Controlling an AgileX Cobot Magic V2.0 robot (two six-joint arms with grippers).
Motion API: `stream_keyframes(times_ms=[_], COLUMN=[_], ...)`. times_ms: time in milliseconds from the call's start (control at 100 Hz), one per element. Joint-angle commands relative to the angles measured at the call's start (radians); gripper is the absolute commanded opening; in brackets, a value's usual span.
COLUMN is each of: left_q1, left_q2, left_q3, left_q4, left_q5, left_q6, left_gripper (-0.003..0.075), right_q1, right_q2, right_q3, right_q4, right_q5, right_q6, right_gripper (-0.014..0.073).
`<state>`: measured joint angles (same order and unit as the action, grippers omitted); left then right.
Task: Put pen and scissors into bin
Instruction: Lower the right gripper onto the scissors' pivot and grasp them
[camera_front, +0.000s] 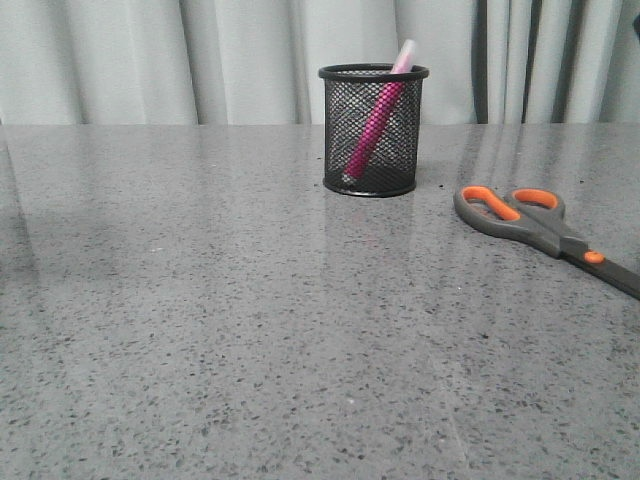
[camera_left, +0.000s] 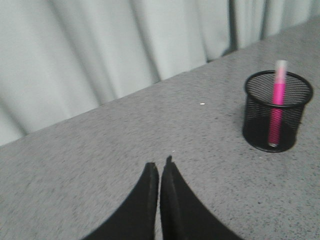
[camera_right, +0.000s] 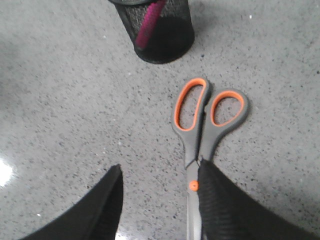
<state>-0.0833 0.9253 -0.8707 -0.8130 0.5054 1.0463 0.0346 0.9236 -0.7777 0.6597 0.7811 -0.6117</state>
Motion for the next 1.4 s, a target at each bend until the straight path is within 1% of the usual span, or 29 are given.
stream_keyframes(times_ms=[0, 100, 200, 420, 550, 670, 770, 840, 920, 1010, 1070, 1130, 1390], left_q1=[0.053, 0.095, 0.098, 0.098, 0.098, 0.098, 0.076, 0.057, 0.042, 0.041, 0.041, 0.041, 0.041], left_q2=[-0.093, -0.176, -0.224, -0.232, -0.232, -0.23, -0.228, -0.228, -0.228, -0.228, -0.228, -0.228, -0.228], left_q3=[0.05, 0.116, 0.158, 0.179, 0.179, 0.179, 0.179, 0.179, 0.179, 0.179, 0.179, 0.179, 0.179], left_q4=[-0.084, -0.102, -0.118, -0.131, -0.14, -0.14, -0.139, -0.128, -0.114, -0.111, -0.111, -0.111, -0.111], left_q5=[-0.085, -0.102, -0.102, -0.108, -0.112, -0.129, -0.146, -0.152, -0.158, -0.158, -0.165, -0.173, -0.18], left_q6=[-0.008, -0.008, -0.008, -0.008, -0.008, -0.008, -0.006, -0.006, -0.006, -0.006, -0.006, -0.006, -0.006], left_gripper=[-0.0019, -0.0019, -0.0019, -0.0019, -0.0019, -0.0019, -0.0019, -0.0019, -0.0019, -0.0019, -0.0019, -0.0019, -0.0019], right_q1=[-0.008, -0.008, -0.008, -0.008, -0.006, -0.002, 0.043, 0.099, 0.178, 0.259, 0.294, 0.315, 0.328], right_q2=[0.023, 0.045, 0.065, 0.104, 0.133, 0.177, 0.226, 0.263, 0.302, 0.339, 0.363, 0.385, 0.467], right_q3=[-0.036, -0.036, -0.036, -0.038, -0.086, -0.169, -0.258, -0.324, -0.392, -0.43, -0.434, -0.434, -0.434], right_q4=[0.019, 0.025, 0.029, 0.044, 0.022, -0.068, -0.231, -0.349, -0.456, -0.578, -0.648, -0.66, -0.66], right_q5=[-0.032, -0.055, -0.069, -0.048, 0.013, 0.084, 0.16, 0.208, 0.251, 0.272, 0.281, 0.285, 0.255], right_q6=[-0.032, -0.032, -0.032, -0.032, -0.03, 0.033, 0.156, 0.25, 0.33, 0.443, 0.507, 0.54, 0.549], right_gripper=[0.0309, 0.0309, 0.0309, 0.0309, 0.0309, 0.0309, 0.0309, 0.0309, 0.0309, 0.0309, 0.0309, 0.0309, 0.0311])
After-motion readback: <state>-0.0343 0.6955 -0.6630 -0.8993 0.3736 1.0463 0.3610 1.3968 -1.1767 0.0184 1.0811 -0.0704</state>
